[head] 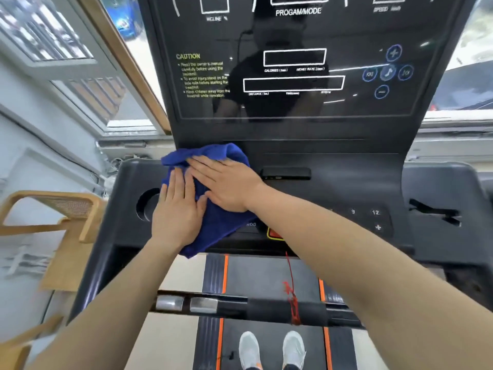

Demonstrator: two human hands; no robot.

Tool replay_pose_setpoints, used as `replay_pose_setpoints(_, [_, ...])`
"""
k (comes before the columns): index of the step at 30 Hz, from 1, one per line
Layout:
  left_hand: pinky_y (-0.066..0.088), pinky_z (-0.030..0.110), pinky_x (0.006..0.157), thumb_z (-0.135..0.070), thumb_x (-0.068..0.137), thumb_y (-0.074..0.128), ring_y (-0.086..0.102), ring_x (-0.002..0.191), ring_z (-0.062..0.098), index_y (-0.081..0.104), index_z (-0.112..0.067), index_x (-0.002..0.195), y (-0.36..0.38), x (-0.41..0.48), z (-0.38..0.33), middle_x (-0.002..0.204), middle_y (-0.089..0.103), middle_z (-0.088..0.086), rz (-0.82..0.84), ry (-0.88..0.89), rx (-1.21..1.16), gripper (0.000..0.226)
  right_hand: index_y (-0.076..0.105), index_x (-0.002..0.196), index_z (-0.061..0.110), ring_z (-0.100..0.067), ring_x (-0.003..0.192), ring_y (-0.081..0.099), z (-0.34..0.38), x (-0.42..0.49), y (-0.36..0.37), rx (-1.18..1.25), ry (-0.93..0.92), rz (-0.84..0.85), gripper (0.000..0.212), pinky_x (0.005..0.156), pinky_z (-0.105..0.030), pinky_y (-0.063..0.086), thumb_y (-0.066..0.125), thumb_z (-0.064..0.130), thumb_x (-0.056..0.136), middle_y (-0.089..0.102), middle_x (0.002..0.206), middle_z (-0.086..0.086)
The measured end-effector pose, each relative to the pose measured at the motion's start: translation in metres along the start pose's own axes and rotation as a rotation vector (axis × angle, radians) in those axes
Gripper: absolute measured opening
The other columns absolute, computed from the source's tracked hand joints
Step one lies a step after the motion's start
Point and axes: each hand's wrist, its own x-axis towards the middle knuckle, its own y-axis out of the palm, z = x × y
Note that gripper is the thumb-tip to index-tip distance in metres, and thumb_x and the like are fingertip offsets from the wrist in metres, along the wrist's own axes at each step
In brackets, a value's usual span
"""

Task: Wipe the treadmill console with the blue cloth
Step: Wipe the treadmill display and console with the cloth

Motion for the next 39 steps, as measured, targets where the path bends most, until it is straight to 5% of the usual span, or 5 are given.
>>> replay_pose_setpoints(9, [0.024, 0.055, 0.118, -0.048, 0.100, 0.035, 0.017, 0.147, 0.050, 0.020, -0.003, 0.157, -0.006, 0.030, -0.086, 0.158, 0.019, 0.033, -0.048, 0.229, -0.057, 0.075, 0.025, 0.158, 0.013, -0.020, 0.149, 0.029, -0.074, -0.103, -0.007, -0.070, 0.142, 0.002, 0.069, 0.106, -0.042, 0.044, 0.040, 0.049, 0.100, 0.030, 0.163, -0.004])
replay_pose_setpoints(18, [-0.001, 0.046, 0.123, -0.043, 0.105, 0.025, 0.000, 0.155, 0.025, 0.018, -0.010, 0.158, 0.001, 0.018, -0.273, 0.167, 0.014, 0.008, 0.074, 0.669, 0.037, 0.062, 0.041, 0.148, -0.002, -0.042, 0.139, 0.041, -0.090, -0.296, 0.026, 0.078, 0.659, 0.096, 0.070, 0.115, -0.050, 0.032, 0.030, 0.047, 0.098, 0.045, 0.151, -0.023])
replay_pose_setpoints(24, [0.010, 0.041, 0.124, -0.044, 0.101, 0.030, 0.011, 0.154, 0.020, 0.021, -0.015, 0.159, 0.003, -0.013, -0.189, 0.166, 0.017, 0.007, 0.086, 0.683, -0.081, 0.065, 0.040, 0.150, 0.002, -0.038, 0.140, 0.039, -0.028, -0.266, 0.021, 0.109, 0.551, 0.050, 0.067, 0.117, -0.047, 0.027, 0.029, 0.045, 0.099, 0.046, 0.152, -0.017])
replay_pose_setpoints(32, [0.031, 0.054, 0.116, -0.033, 0.099, 0.027, 0.033, 0.145, 0.037, 0.037, 0.003, 0.149, -0.002, -0.046, -0.009, 0.154, 0.040, 0.023, 0.055, 0.220, -0.034, 0.062, 0.012, 0.160, 0.010, -0.025, 0.154, 0.010, 0.061, -0.070, 0.002, 0.262, 0.266, 0.077, 0.067, 0.124, -0.039, 0.002, 0.025, 0.047, 0.105, 0.014, 0.168, -0.008])
replay_pose_setpoints(39, [0.032, 0.054, 0.116, -0.036, 0.102, 0.019, 0.031, 0.147, 0.035, 0.037, -0.002, 0.150, -0.003, -0.063, -0.058, 0.157, 0.038, 0.019, 0.084, 0.306, -0.078, 0.062, 0.022, 0.158, 0.011, -0.024, 0.152, 0.021, 0.053, -0.142, 0.011, 0.208, 0.275, 0.073, 0.073, 0.124, -0.041, 0.015, 0.038, 0.052, 0.100, 0.026, 0.165, -0.008])
